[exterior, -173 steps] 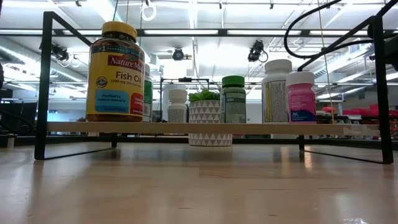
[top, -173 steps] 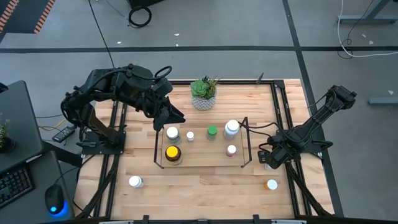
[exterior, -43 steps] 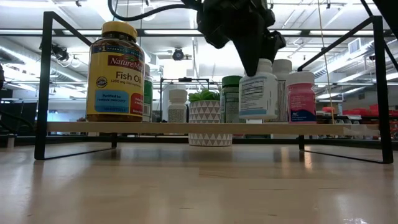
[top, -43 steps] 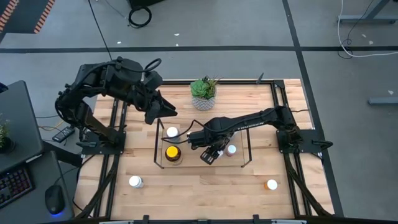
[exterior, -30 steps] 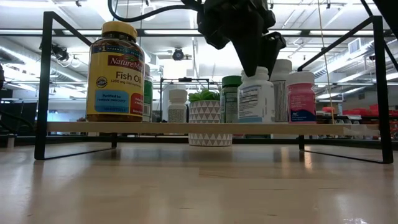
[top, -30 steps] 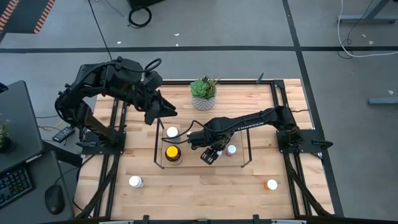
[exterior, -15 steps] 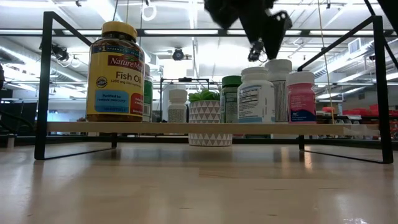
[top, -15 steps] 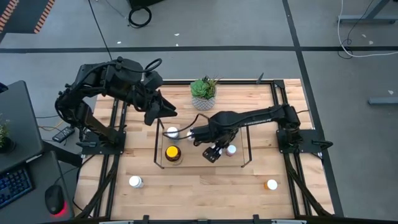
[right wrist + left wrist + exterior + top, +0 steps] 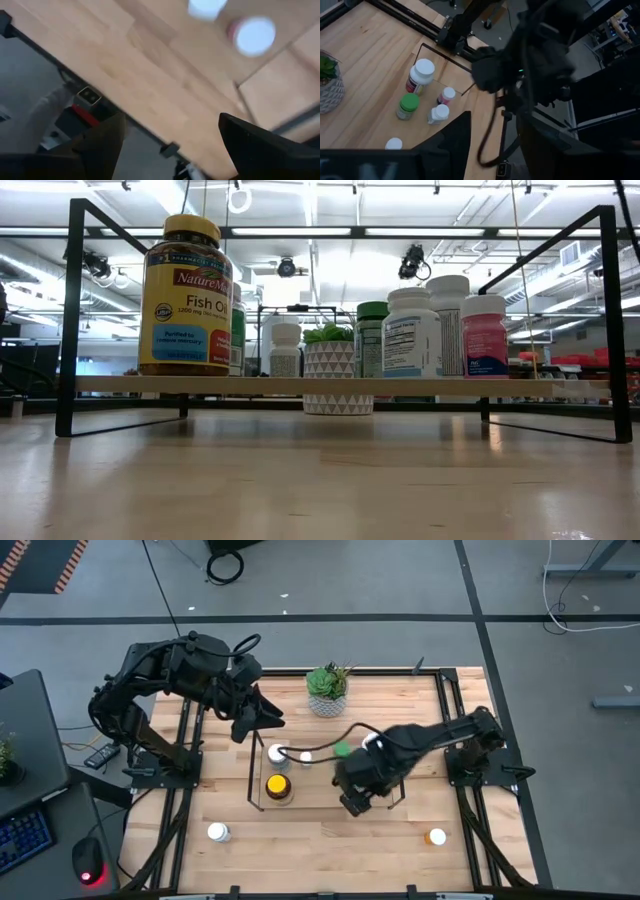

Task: Pick and place medicine bottles onto shelf by color
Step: Put the orange medicine bottle on the shelf

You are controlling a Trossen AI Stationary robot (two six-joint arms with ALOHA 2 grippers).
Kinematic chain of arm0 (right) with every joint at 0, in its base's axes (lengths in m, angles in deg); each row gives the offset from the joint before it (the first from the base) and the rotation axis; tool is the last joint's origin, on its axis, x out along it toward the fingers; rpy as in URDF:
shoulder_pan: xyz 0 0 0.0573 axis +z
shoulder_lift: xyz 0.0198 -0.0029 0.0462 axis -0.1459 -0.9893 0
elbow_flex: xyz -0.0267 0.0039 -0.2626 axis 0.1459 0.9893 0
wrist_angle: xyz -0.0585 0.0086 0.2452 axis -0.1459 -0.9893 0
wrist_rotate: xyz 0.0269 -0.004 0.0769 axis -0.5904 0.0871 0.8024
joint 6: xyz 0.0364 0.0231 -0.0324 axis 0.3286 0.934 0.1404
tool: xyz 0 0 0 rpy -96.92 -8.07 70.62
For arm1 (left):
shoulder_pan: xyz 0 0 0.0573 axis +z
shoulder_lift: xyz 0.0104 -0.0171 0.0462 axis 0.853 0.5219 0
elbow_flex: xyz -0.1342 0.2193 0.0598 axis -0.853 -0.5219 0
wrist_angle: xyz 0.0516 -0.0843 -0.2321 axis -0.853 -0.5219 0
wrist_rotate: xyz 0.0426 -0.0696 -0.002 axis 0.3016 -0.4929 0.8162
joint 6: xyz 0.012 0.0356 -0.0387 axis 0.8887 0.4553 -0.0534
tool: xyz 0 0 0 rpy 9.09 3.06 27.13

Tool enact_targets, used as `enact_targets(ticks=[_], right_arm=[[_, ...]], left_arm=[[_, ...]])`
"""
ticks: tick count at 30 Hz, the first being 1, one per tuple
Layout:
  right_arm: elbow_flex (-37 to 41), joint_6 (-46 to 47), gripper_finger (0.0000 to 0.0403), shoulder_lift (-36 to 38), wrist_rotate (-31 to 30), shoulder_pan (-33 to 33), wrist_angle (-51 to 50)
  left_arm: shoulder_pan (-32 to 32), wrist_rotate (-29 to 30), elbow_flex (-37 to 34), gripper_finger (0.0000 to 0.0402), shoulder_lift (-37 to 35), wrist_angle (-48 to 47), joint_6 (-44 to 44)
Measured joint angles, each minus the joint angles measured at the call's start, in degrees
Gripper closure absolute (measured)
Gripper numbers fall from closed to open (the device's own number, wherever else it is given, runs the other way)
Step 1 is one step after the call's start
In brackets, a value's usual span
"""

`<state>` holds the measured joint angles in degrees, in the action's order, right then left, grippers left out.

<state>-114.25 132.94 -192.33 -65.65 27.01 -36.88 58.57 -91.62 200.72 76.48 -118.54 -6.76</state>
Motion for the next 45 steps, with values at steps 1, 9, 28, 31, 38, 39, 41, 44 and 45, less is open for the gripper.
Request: enact_targets(ticks=[1,9,28,31,38,39,41,44,45], right_arm=[[0.0,2.33,0.0076,0.39,-0.33,1.26,0.0],[0.37,19.74,0.0077,1.15,-2.63,12.0,0.07],[14.4,45.46,0.0092,1.72,-3.25,31.27,-0.07],[17.57,47.58,0.0093,2.53,-2.56,33.43,0.36],[30.0,55.71,0.0094,11.27,-6.49,37.26,5.58],[32.57,55.71,0.0094,13.11,-6.51,37.42,7.03],[38.05,55.46,0.0094,16.81,-6.53,37.57,10.55],[45.85,54.08,0.0094,22.2,-6.32,37.27,17.36],[48.14,53.72,0.0094,23.79,-6.2,37.14,19.5]], left_arm=[[0.02,-0.01,0.0,0.0237,0.0,0.02,0.43],[0.01,0.01,0.0,0.0237,0.0,0.09,2.48],[0.11,0.01,0.0,0.0237,0.04,14.85,3.54],[0.11,0.03,0.0,0.0237,0.04,15.07,3.52],[0.11,0.03,0.0,0.0237,0.04,15.08,3.47],[0.11,0.01,0.0,0.0236,0.04,15.08,3.47],[0.11,0.02,0.0,0.0235,0.04,15.08,3.47],[0.11,0.03,0.0,0.0234,0.04,15.08,3.45],[0.11,0.03,0.0,0.0234,0.04,15.06,3.44]])
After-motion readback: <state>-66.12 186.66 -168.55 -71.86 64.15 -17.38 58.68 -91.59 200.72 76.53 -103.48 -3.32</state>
